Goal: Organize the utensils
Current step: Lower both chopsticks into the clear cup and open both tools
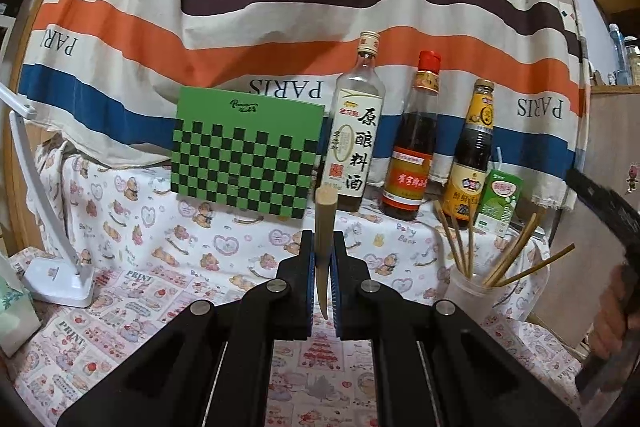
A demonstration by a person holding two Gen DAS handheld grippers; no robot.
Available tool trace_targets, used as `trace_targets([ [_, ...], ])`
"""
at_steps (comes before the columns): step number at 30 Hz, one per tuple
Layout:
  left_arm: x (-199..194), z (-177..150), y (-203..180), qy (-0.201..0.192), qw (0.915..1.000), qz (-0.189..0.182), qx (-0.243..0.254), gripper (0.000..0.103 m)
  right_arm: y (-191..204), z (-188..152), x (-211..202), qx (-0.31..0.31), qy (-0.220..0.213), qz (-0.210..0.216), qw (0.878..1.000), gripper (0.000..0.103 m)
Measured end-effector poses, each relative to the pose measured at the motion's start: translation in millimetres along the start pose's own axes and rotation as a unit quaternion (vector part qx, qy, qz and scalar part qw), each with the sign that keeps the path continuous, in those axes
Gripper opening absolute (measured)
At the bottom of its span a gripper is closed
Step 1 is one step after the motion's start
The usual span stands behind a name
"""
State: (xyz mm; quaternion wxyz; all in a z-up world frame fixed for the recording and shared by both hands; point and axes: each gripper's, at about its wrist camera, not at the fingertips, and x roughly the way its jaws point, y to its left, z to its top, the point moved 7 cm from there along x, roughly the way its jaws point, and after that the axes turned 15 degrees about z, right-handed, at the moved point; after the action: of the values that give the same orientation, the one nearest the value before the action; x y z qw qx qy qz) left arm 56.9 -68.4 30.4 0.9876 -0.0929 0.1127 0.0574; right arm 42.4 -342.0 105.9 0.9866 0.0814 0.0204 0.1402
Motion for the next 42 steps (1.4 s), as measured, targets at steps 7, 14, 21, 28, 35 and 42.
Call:
trace_targets([
  [7, -7, 9, -31, 0.009, 0.9987, -0.049, 0.007, 0.006, -10, -67, -12, 0.027, 0.076, 0.019, 0.997, 0.072],
  [14, -40, 57, -85, -0.050, 0.9927, -0.108, 0.019, 0.006, -28, -122, 22, 0.094, 0.211, 0.049, 0.972, 0.072],
  [21, -24, 76, -141, -0.033, 0.9868, -0.157, 0.016, 0.006, -55, -125, 20, 0.119, 0.201, 0.006, 0.972, 0.072],
  [28, 18, 60, -178, 0.017, 0.9859, -0.166, 0.014, 0.006, -78, -125, 21, 0.131, 0.199, -0.030, 0.971, 0.072],
  [35, 57, 33, -203, 0.050, 0.9859, -0.155, 0.038, 0.006, -86, -130, 23, 0.137, 0.204, -0.043, 0.968, 0.072],
  [42, 83, 3, -220, 0.098, 0.9800, -0.161, 0.064, 0.007, -95, -138, 25, 0.153, 0.218, -0.053, 0.963, 0.072],
])
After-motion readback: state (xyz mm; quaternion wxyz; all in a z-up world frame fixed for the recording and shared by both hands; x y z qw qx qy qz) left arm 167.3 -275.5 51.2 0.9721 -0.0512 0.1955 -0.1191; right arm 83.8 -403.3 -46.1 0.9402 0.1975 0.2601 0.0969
